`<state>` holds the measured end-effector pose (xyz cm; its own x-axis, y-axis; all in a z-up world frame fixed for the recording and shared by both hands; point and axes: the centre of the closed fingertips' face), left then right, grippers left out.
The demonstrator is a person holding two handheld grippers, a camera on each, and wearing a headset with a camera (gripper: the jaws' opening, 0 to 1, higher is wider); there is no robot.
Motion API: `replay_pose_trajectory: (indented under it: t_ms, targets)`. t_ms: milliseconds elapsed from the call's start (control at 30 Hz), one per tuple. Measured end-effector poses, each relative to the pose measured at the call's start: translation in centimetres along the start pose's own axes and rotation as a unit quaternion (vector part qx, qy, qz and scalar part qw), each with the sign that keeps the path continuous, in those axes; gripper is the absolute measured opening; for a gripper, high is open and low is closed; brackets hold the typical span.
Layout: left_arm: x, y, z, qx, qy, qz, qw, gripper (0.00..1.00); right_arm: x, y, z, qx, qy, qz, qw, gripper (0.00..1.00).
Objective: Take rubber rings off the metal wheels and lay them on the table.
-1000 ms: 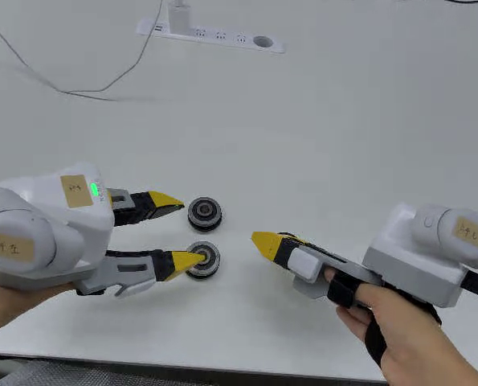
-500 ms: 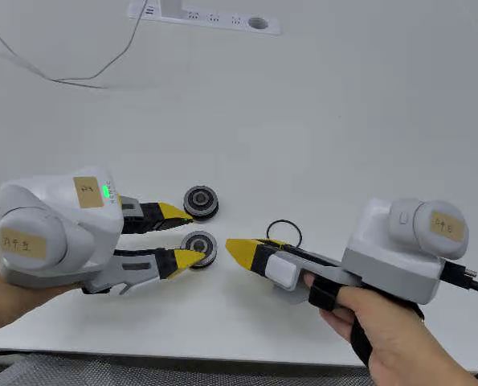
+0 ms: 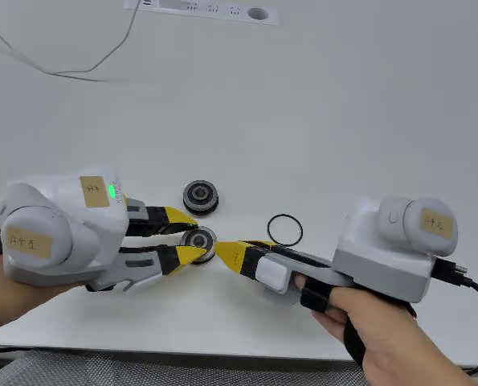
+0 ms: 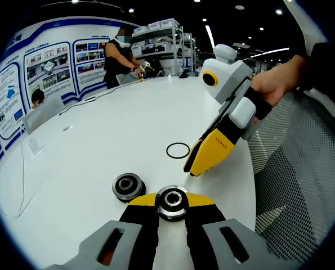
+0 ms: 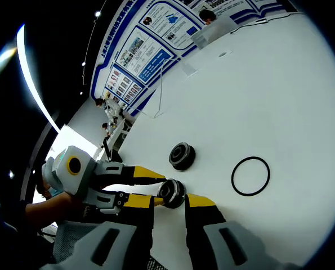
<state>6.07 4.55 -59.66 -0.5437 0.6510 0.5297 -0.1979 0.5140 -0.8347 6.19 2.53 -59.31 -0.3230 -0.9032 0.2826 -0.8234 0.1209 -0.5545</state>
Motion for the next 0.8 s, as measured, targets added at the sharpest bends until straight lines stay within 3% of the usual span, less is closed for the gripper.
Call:
replay_pose_trajectory:
  t_ms: [633, 800]
  targets:
    - [-0.1, 0.3, 0.2, 0.0, 0.008, 0.002, 1.0, 0.14, -1.5, 0.8, -0.7, -0.001, -0.025, -0.019, 0.9995, 0.32]
    - [-0.1, 0.3, 0.2, -0.008, 0.007, 0.007, 0.9999, 0.13, -2.0, 0.9, -0.5, -0.004, -0.019, -0.024, 0.9995, 0.38]
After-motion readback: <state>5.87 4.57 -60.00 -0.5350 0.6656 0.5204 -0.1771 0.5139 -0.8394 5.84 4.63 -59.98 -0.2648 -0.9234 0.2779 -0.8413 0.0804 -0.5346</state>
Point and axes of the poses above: the centre of the closed fingertips' face, and the gripper's own axes: x roughly backward along the fingers, z roughly to its right, y roughly out of its underside, and after that the axes turned 12 degrees about -y, right-handed
